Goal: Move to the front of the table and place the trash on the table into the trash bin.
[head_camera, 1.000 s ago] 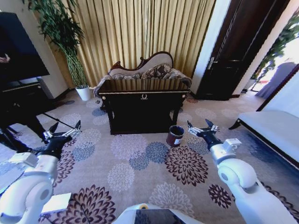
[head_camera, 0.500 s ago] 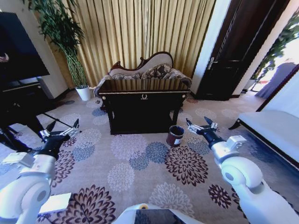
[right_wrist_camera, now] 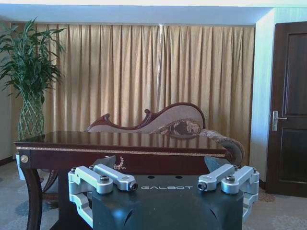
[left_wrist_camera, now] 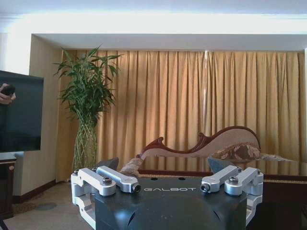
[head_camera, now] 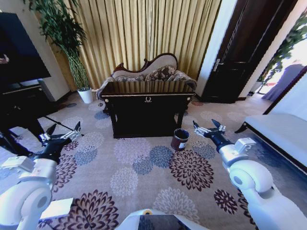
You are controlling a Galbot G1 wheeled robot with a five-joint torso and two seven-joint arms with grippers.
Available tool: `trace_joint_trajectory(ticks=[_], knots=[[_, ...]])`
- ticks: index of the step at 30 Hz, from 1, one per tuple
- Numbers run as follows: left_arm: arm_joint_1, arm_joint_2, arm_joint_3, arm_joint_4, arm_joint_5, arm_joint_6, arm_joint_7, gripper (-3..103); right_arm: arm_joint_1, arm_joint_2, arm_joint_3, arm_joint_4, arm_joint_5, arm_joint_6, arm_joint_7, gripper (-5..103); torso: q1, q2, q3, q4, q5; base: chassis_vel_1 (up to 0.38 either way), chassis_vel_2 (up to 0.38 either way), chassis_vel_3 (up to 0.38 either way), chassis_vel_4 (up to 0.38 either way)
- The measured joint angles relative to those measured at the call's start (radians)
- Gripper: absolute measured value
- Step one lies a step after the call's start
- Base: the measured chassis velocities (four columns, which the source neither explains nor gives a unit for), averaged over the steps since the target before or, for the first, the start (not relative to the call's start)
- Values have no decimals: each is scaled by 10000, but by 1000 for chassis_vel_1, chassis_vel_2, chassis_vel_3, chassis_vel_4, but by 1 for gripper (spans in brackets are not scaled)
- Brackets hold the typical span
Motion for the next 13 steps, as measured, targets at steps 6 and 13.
trace_joint_trajectory(ticks=[6, 13], knots=[[34, -25, 37, -55, 27, -4, -19, 100, -43, 75, -3, -42, -34, 184, 0, 100, 0, 0, 0, -1, 0, 0, 0, 0, 0], [277, -113, -165, -241, 34, -56, -24, 100, -31, 108, -46, -54, -50, 234, 0, 100, -1, 0, 0, 0, 0, 0, 0, 0, 0]])
